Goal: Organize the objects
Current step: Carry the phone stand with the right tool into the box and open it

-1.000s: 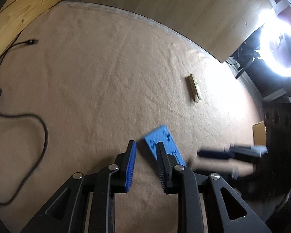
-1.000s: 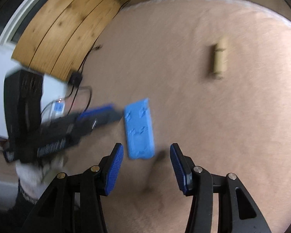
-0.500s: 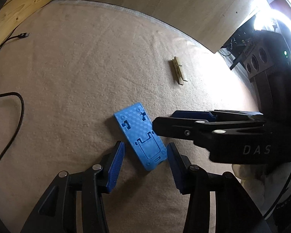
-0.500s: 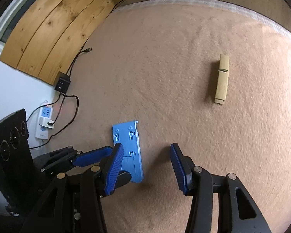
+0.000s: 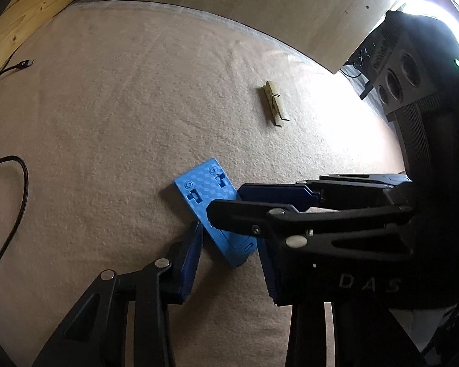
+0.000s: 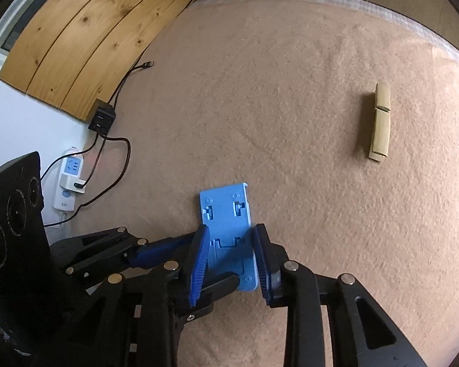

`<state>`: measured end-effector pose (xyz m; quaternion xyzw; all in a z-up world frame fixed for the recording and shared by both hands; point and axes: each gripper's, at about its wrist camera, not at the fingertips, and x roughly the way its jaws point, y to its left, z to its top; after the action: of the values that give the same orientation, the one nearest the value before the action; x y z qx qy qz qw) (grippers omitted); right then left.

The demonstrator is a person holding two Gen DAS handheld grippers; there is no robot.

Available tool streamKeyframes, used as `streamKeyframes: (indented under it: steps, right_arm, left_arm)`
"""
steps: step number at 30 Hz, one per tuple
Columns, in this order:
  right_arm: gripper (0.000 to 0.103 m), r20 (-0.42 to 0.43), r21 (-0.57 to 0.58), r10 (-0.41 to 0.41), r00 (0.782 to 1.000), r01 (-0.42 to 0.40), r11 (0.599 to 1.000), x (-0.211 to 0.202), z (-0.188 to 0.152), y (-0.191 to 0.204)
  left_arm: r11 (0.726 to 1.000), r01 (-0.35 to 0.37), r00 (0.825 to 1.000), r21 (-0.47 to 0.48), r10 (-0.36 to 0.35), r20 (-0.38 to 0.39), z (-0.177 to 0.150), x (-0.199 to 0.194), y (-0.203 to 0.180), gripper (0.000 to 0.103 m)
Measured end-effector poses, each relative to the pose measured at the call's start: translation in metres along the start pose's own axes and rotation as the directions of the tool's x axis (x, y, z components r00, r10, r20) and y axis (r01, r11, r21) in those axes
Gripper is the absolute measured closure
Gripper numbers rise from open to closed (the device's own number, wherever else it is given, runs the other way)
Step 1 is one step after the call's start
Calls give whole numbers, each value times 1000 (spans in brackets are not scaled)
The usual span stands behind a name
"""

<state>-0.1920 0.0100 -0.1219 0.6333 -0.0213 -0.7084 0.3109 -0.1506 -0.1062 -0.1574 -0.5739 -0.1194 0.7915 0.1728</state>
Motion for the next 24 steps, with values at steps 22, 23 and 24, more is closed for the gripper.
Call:
streamKeyframes:
  steps: [22,23,24]
  right_arm:
    - [78,212,262,-98,972,40,964,-131,-98,-89]
    - [78,223,283,-110,968,44,958,-139,-106,-96]
    - [78,237,312,-131,963,52,949,-151,-118,-106]
  left_arm:
    - [945,120,993,305,-111,-48,-8,4,-171,65]
    - [935,133,991,329,-121,-56,-10,5,-185,66]
    - [926,142,990,349,-128,-63,-12,7,-197,66]
